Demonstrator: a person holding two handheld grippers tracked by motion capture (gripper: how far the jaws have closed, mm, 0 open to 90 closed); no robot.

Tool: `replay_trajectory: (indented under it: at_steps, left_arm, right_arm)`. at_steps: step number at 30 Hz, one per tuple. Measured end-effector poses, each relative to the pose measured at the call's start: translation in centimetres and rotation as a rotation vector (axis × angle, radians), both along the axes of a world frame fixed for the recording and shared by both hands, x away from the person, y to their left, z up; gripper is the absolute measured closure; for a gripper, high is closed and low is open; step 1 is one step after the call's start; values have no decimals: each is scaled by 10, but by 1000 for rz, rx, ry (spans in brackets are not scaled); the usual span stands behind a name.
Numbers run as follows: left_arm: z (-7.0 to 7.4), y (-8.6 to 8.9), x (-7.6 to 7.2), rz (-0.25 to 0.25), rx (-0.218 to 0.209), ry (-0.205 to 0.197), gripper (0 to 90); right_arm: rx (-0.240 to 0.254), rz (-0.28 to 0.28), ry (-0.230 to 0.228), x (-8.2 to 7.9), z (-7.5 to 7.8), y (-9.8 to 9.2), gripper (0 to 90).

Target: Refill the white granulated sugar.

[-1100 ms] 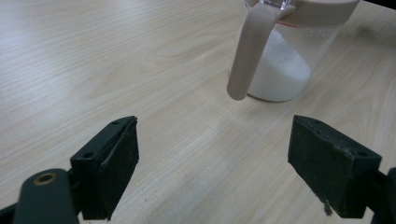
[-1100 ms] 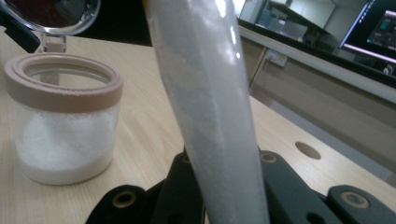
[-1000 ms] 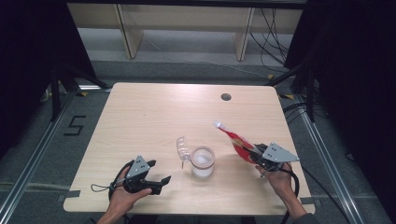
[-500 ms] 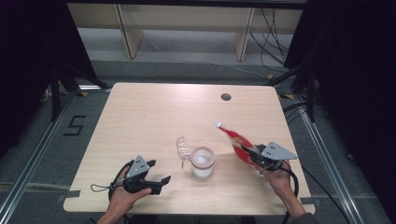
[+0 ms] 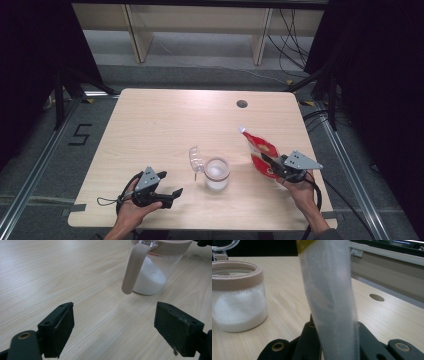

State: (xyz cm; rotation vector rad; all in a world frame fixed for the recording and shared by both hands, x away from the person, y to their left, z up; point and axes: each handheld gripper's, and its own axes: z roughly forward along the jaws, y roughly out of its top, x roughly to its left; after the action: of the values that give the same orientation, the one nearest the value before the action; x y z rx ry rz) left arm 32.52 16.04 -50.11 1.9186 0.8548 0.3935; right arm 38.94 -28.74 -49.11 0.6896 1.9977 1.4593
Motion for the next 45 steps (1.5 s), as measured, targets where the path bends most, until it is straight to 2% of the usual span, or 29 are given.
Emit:
replay_trajectory:
  at_steps: [4, 8, 9, 11, 13, 15, 17, 18, 21, 23, 24, 25, 26, 27, 28, 29, 31, 32, 33, 34, 36, 37, 39, 40, 41, 42, 43, 44, 45]
  left_arm:
    - [0, 0, 0, 0, 0, 0, 160]
    - [0, 0, 0, 1, 1, 0, 160]
    - [0, 0, 0, 1, 1, 0, 160]
    - [0, 0, 0, 1, 0, 0, 160]
    - [0, 0, 0, 1, 2, 0, 160]
    - [0, 0, 0, 0, 0, 0, 160]
    - [0, 0, 0, 0, 1, 0, 160]
    - [0, 0, 0, 0, 2, 0, 160]
    - [0, 0, 0, -3, -3, 1, 160]
    - [0, 0, 0, -4, 0, 1, 160]
    - [0, 0, 0, -3, -1, 1, 160]
    - [0, 0, 0, -3, -2, 1, 160]
    - [0, 0, 0, -3, -1, 1, 160]
    - [0, 0, 0, -3, -2, 1, 160]
    - [0, 0, 0, -4, -1, 1, 160]
    - [0, 0, 0, -4, 0, 0, 160]
    - [-1, 0, 0, -5, 1, 0, 160]
    - [-1, 0, 0, -5, 1, 1, 160]
    - [-1, -1, 0, -2, -1, 2, 160]
    - [-1, -1, 0, -3, -1, 1, 160]
    - [0, 0, 0, -3, 0, 0, 160]
    - [0, 0, 0, -3, 0, 0, 160]
    - [-1, 0, 0, -4, -1, 0, 160]
    - [0, 0, 0, -4, 1, 0, 160]
    - [0, 0, 0, -5, 1, -1, 160]
    - [0, 0, 0, -5, 1, -1, 160]
    - [0, 0, 0, -4, 0, -1, 160]
    - [0, 0, 0, -2, 4, -1, 160]
    - [0, 0, 0, -2, 7, -2, 160]
  right_arm:
    - [-3, 5, 17, 0, 0, -4, 863]
    - [31, -19, 51, -2, -2, -2, 860]
    - [20, -19, 27, -1, -2, -2, 859]
    - [-2, -7, 35, -1, -2, -2, 855]
    - [20, -9, 31, 0, -3, 0, 856]
    - [12, -2, 48, -1, -3, 0, 855]
    - [6, -14, 27, 0, -4, 0, 854]
    - [37, -9, 49, -1, -4, 1, 853]
    - [39, 3, 59, 0, -3, 0, 846]
    - [17, -9, 49, 0, -3, -2, 835]
    - [45, -29, 83, -2, -4, 0, 826]
    - [32, -15, 77, -1, -4, -2, 815]
    - [59, -10, 95, -3, -3, -1, 809]
    - [43, -8, 67, -1, -3, -2, 801]
    - [62, -19, 100, -2, -3, -1, 791]
    - [65, -19, 64, 0, -3, -2, 778]
    - [68, -14, 66, 0, -4, -3, 762]
    - [64, -31, 101, -3, -3, -2, 751]
    - [56, -21, 71, -1, -3, -3, 742]
    - [73, -36, 111, -4, -3, -2, 737]
    - [52, -31, 97, -3, -3, -4, 728]
    - [59, -26, 62, -2, -3, -4, 717]
    - [56, -32, 69, -3, -2, -4, 697]
    - [70, -42, 102, -6, -2, -3, 688]
    - [56, -32, 81, -4, -1, -4, 673]
    - [72, -27, 114, -6, 0, -4, 642]
    - [66, -61, 114, -8, 1, -5, 631]
    - [100, -59, 102, -8, 1, -4, 614]
    - [99, -82, 87, -8, 1, -5, 590]
